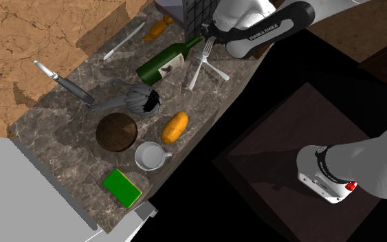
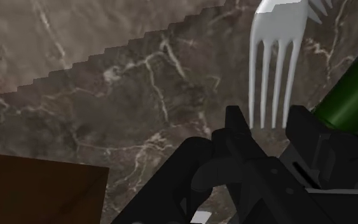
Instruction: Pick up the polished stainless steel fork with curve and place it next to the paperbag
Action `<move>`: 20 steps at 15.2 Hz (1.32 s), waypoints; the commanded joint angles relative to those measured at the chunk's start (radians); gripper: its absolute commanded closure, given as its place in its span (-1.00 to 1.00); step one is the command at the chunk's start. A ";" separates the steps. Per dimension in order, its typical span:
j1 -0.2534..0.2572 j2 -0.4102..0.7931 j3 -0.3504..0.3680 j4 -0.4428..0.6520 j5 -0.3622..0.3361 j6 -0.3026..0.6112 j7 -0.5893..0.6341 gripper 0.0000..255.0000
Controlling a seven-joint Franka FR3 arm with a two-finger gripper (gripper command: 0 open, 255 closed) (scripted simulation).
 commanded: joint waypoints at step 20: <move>-0.050 -0.098 0.052 -0.073 0.034 -0.029 -0.027 -1.00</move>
